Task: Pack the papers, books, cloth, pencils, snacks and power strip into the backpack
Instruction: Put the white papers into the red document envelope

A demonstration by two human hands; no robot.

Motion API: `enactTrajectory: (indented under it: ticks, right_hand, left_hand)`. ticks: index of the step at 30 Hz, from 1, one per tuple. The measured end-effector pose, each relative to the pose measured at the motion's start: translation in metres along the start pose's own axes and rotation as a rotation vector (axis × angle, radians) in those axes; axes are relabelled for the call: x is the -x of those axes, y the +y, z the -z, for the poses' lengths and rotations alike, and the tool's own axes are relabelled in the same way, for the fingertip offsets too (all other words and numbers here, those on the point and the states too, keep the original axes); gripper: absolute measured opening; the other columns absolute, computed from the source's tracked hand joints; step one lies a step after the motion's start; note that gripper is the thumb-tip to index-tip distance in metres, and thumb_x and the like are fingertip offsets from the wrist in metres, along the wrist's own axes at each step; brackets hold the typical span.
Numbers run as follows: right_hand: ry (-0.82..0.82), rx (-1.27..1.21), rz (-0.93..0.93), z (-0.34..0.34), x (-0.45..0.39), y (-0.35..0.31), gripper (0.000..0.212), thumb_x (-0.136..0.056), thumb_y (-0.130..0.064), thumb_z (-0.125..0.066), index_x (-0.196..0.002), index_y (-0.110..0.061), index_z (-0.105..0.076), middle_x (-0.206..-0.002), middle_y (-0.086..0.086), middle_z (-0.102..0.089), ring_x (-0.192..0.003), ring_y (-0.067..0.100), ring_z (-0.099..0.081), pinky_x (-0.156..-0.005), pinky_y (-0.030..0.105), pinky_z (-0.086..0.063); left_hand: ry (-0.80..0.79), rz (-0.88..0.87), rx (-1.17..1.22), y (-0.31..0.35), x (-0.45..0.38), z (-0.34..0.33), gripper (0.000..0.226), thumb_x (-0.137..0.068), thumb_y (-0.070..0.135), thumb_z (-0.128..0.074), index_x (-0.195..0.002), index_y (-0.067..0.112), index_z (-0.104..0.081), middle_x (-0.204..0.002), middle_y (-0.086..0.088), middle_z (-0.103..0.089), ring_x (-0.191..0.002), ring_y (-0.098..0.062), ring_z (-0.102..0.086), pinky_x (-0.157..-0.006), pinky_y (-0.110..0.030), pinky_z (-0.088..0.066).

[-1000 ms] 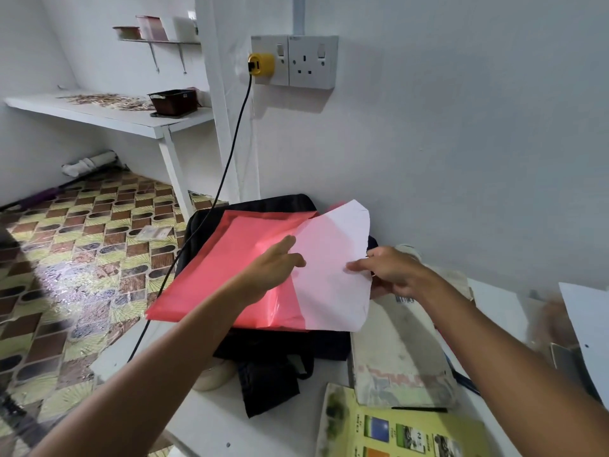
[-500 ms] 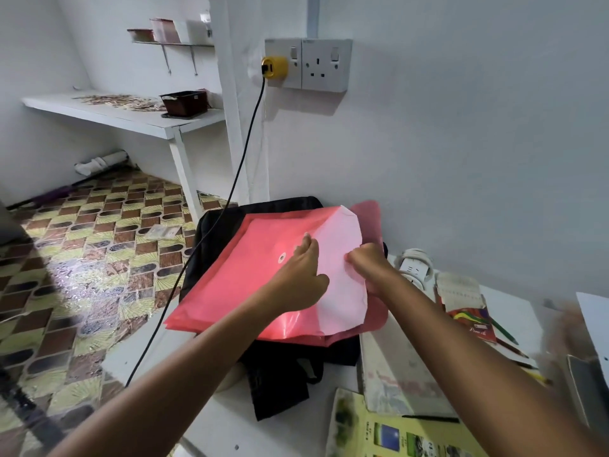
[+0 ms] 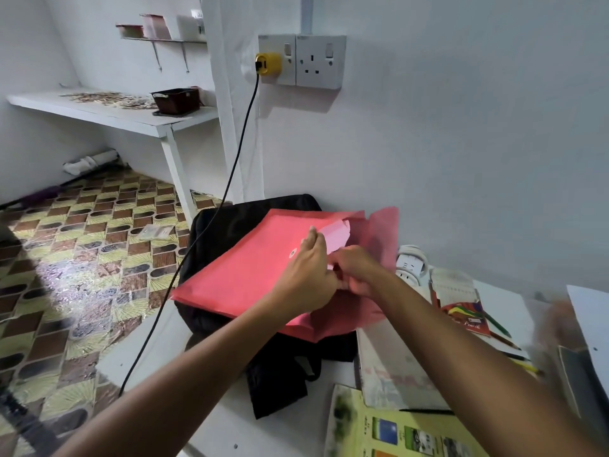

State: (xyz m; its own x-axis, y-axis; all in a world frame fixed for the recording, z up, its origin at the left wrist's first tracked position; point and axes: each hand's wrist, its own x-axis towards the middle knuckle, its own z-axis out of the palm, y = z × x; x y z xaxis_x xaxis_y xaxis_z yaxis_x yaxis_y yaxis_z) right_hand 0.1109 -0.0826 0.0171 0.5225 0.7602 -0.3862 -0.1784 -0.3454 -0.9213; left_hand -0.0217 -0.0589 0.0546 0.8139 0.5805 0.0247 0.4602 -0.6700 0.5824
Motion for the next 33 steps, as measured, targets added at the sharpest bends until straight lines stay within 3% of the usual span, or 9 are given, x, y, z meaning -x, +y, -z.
enactTrajectory:
  ticks: [4, 9, 14, 17, 19, 22, 26, 29, 33]
  right_hand:
    - [0.145, 0.091, 0.061, 0.007, -0.005, 0.001, 0.023, -0.082, 0.010, -0.055, -0.067, -0.006, -0.051, -0.057, 0.010, -0.050, -0.039, 0.015, -0.047, -0.051, 0.029, -0.041]
    - [0.088, 0.182, 0.147, 0.007, 0.006, -0.003, 0.014, -0.084, 0.009, -0.053, -0.086, -0.002, -0.061, -0.064, 0.010, -0.057, -0.041, 0.009, -0.053, -0.037, 0.014, -0.038]
    - [0.110, 0.297, 0.234, 0.030, 0.025, -0.022, 0.014, -0.087, 0.005, -0.051, -0.076, 0.002, -0.059, -0.064, 0.015, -0.056, -0.048, 0.021, -0.052, -0.039, 0.021, -0.043]
    - [0.111, 0.281, 0.301, 0.051, 0.046, -0.031, 0.016, -0.091, 0.003, -0.048, -0.096, 0.005, -0.063, -0.074, 0.014, -0.064, -0.059, 0.022, -0.062, -0.052, 0.027, -0.053]
    - [0.173, 0.212, 0.379, 0.069, 0.066, -0.033, 0.016, -0.092, 0.003, -0.051, -0.104, 0.002, -0.061, -0.080, 0.014, -0.067, -0.063, 0.020, -0.065, -0.056, 0.024, -0.055]
    - [0.281, 0.071, 0.483, 0.098, 0.095, -0.031, 0.014, -0.093, 0.005, -0.049, -0.101, 0.000, -0.060, -0.082, 0.016, -0.067, -0.066, 0.024, -0.070, -0.062, 0.030, -0.057]
    - [0.470, 0.007, 0.595, 0.147, 0.144, -0.014, 0.017, -0.092, 0.010, -0.045, -0.094, 0.001, -0.059, -0.077, 0.018, -0.066, -0.057, 0.023, -0.068, -0.055, 0.030, -0.057]
    - [0.608, -0.014, 0.654, 0.192, 0.181, 0.004, 0.015, -0.092, 0.010, -0.045, -0.091, 0.003, -0.059, -0.072, 0.015, -0.066, -0.053, 0.024, -0.066, -0.051, 0.029, -0.052]
    - [0.780, 0.058, 0.532, 0.276, 0.228, 0.049, 0.023, -0.089, 0.007, -0.046, -0.080, -0.009, -0.060, -0.077, 0.015, -0.067, -0.060, 0.027, -0.066, -0.053, 0.028, -0.050]
  left_hand:
    - [0.031, -0.007, 0.020, 0.002, 0.000, 0.002, 0.069, -0.087, 0.000, -0.040, -0.149, -0.004, -0.011, -0.160, -0.017, 0.000, -0.148, -0.022, -0.001, -0.116, -0.027, -0.007]
    - [0.061, -0.037, 0.086, 0.015, 0.002, -0.002, 0.065, -0.089, 0.005, -0.046, -0.148, 0.001, -0.019, -0.161, -0.010, -0.003, -0.148, -0.018, -0.004, -0.111, -0.020, -0.008]
    - [0.124, -0.083, 0.046, 0.022, -0.001, -0.011, 0.083, -0.083, 0.015, -0.059, -0.150, 0.001, -0.011, -0.161, -0.010, -0.001, -0.148, -0.023, -0.004, -0.118, -0.029, -0.008]
    - [0.095, -0.102, 0.021, 0.032, -0.006, -0.025, 0.101, -0.077, 0.027, -0.068, -0.152, 0.007, -0.003, -0.161, -0.005, 0.004, -0.148, -0.022, 0.001, -0.119, -0.045, -0.013]
    - [0.056, -0.145, 0.004, 0.043, -0.011, -0.035, 0.110, -0.072, 0.035, -0.072, -0.153, 0.012, -0.002, -0.161, -0.002, 0.006, -0.148, -0.022, 0.004, -0.118, -0.049, -0.016]
    - [0.054, -0.245, -0.027, 0.060, -0.017, -0.050, 0.115, -0.068, 0.045, -0.074, -0.152, 0.011, -0.005, -0.161, -0.004, 0.004, -0.148, -0.024, 0.004, -0.120, -0.042, -0.012]
    - [0.039, -0.323, -0.019, 0.100, -0.016, -0.081, 0.122, -0.065, 0.051, -0.077, -0.151, 0.005, -0.004, -0.161, -0.006, 0.000, -0.148, -0.022, 0.000, -0.119, -0.034, -0.010]
    - [0.032, -0.323, -0.048, 0.126, -0.013, -0.108, 0.116, -0.071, 0.041, -0.078, -0.151, 0.001, -0.003, -0.161, -0.009, 0.000, -0.148, -0.021, -0.004, -0.116, -0.028, -0.011]
    - [0.059, -0.285, -0.085, 0.154, -0.006, -0.149, 0.080, -0.087, 0.007, -0.061, -0.148, -0.006, -0.011, -0.159, -0.017, -0.007, -0.141, -0.036, -0.026, -0.112, -0.041, -0.024]
